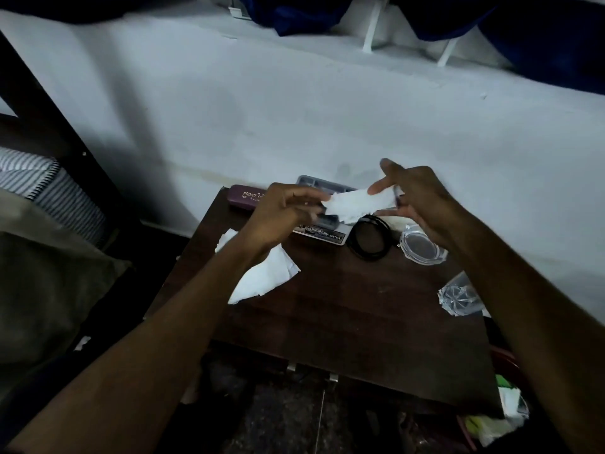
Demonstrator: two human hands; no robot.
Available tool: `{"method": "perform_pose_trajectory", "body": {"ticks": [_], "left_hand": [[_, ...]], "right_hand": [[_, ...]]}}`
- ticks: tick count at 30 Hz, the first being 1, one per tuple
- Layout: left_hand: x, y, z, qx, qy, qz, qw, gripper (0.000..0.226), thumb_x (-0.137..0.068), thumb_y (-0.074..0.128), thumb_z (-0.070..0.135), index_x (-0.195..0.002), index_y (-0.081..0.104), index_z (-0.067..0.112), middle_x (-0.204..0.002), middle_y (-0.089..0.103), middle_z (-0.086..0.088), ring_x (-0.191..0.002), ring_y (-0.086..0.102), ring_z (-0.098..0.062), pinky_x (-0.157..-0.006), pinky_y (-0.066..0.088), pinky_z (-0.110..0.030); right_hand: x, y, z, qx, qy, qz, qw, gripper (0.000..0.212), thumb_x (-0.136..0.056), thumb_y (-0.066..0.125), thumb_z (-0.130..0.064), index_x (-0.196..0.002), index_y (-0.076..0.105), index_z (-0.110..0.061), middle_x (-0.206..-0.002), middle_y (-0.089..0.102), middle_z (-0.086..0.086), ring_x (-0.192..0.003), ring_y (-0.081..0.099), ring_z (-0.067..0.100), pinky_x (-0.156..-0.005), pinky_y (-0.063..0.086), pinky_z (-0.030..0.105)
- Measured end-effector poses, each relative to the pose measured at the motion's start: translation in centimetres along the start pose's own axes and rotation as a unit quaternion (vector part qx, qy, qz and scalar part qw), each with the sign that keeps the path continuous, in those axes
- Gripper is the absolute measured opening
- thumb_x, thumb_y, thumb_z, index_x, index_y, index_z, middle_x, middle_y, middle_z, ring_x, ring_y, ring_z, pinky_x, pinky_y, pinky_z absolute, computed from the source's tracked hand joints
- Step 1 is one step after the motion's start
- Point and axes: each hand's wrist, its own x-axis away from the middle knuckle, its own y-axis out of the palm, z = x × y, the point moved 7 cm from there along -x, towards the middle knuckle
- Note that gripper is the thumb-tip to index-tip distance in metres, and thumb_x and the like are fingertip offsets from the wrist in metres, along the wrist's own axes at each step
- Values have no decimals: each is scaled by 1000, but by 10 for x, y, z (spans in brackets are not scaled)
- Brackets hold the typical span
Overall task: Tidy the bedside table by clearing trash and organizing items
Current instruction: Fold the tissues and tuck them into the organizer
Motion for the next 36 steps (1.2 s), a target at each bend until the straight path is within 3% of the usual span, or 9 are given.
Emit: {"method": "perform_pose_trajectory", "body": {"ticks": [1, 3, 6, 10, 14, 17, 23, 32, 36], "left_hand": [[0, -7, -1, -1, -2, 8, 1000, 43, -86, 64, -18, -119, 77, 6, -107, 81, -5, -101, 78, -16, -86, 59, -28], [1, -16, -5, -11, -3, 10, 1000, 37, -89, 66, -13, -116, 78, 9, -107, 81, -4, -101, 77, -15, -80, 59, -25], [5, -15, -12, -31, -6, 6, 999, 32, -91, 67, -9, -115, 78, 8, -88, 78, 9, -80, 71, 3, -68, 52, -14], [2, 3, -3, -158, 45, 23, 986, 51, -88, 67, -4, -134, 70, 17, -128, 73, 0, -118, 68, -12, -90, 50, -16], [-10, 42, 11, -298, 88, -9, 950, 65, -84, 64, 3, -145, 58, 25, -150, 59, 3, -142, 48, -23, -117, 34, -52], [-18, 65, 3, -395, 78, -42, 915, 63, -84, 60, 11, -145, 55, 23, -155, 52, 4, -149, 35, -26, -113, 24, -50], [-22, 78, -19, -473, 88, -71, 874, 60, -85, 59, 14, -145, 55, 21, -170, 32, 6, -159, 16, -28, -119, 17, -59], [-22, 97, -19, -514, 74, -125, 845, 83, -83, 55, 11, -158, 21, -2, -160, 39, -16, -159, 18, -29, -120, 3, -69], [-13, 74, 8, -451, 101, -51, 885, 62, -78, 54, 5, -139, 49, 12, -132, 64, -8, -138, 51, -28, -120, 16, -61]], "right_hand": [[-4, -6, -3, 65, -26, 46, 996, 46, -89, 73, -53, -81, 80, -8, -95, 72, 23, -87, 74, 21, -74, 65, 36], [-7, -7, -12, 141, -79, 115, 980, 30, -86, 82, -35, -84, 77, -5, -88, 73, 9, -80, 74, 14, -64, 60, 28], [-13, 2, -24, 279, -108, 142, 943, 16, -79, 81, -10, -94, 75, -6, -95, 67, 1, -98, 70, 24, -75, 49, 28], [-20, 24, -38, 440, -100, 103, 886, 25, -75, 82, 0, -98, 76, 3, -105, 74, 17, -99, 70, 37, -85, 58, 42], [-20, 27, -39, 398, -121, 122, 901, 26, -77, 62, 7, -93, 79, -6, -100, 77, 11, -96, 70, 30, -77, 52, 29], [-21, 27, -32, 308, -103, 114, 939, 30, -78, 59, 2, -84, 82, -15, -94, 77, 1, -93, 70, 22, -75, 49, 26], [-32, 29, -3, 172, -24, 81, 982, 24, -74, 58, -6, -71, 81, -14, -79, 79, 4, -77, 78, 27, -81, 66, 46], [-35, 40, -12, 375, -107, 93, 916, 17, -81, 62, -2, -89, 77, 3, -90, 77, 17, -91, 71, 37, -80, 60, 44], [-34, 56, -10, 434, -111, 58, 892, 17, -87, 65, -2, -101, 75, 0, -107, 75, 17, -105, 68, 38, -86, 56, 39]]}}
